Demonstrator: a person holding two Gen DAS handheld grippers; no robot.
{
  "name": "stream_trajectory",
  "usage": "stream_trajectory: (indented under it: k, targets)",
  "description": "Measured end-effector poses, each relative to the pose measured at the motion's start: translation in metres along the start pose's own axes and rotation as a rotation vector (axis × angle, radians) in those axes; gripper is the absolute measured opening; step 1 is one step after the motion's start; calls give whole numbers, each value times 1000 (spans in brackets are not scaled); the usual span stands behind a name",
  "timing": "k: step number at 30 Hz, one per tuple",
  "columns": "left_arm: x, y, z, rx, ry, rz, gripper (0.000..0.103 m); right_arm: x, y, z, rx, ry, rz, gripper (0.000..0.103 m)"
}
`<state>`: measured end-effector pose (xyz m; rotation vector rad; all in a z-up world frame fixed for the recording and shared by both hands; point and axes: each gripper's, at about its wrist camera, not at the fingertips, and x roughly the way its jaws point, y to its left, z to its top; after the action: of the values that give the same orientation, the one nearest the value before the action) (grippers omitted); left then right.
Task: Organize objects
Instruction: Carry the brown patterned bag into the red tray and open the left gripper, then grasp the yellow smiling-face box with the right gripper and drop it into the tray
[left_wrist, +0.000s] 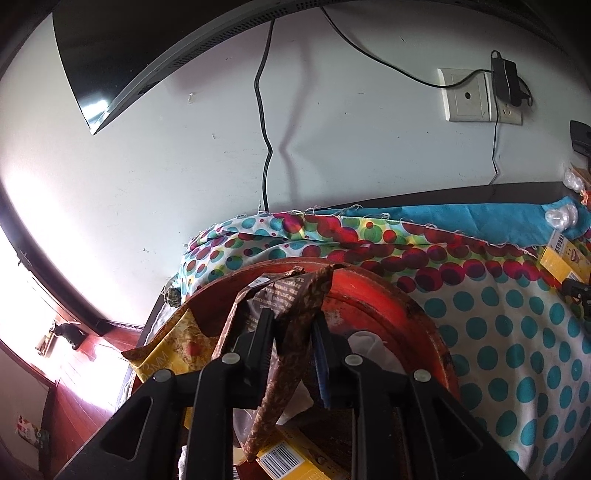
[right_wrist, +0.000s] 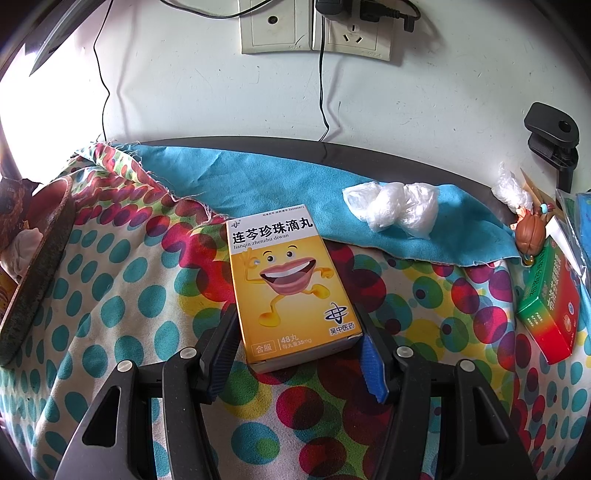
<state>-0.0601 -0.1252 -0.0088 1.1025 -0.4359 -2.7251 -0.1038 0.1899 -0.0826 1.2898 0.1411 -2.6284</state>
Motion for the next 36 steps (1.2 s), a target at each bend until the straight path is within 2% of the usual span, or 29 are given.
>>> stream_trajectory:
  k: [2,3,5,9,11,19,21,25,27,31,36]
  targets:
    - [-2,-2,-2,8,-6,6,23,0,0,0,0,0,0,56]
    - [-3,-3,-3,3,-6,3,38,0,0,0,-1,0,0,56]
    - [-5,-1,-7,-26,-14,-22,58,0,0,0,-1,0,0,56]
    - [-12,2,-11,-55,-43,-48,59,-1,0,0,-3,-2,1,56]
    - [-14,5,-14,-76,-33,-78,59,0,0,0,-3,-3,0,56]
    - [-26,22,-34,-177,-22,-104,59,-10,3,-1,-17,-50,4,55]
    - [-33,26,-40,-197,-35,-98,59,-13,4,-2,-26,-67,-1,55]
    - [-54,33,-56,-257,-111,-63,59,-23,18,-3,-86,-120,-23,55]
    - [-61,35,-62,-273,-129,-50,60,-24,25,-3,-115,-119,-22,56]
    - [-65,39,-71,-292,-144,-49,61,-28,46,-5,-128,-106,38,55]
    - [-57,47,-77,-373,-112,-90,61,-45,91,0,-191,-130,130,55]
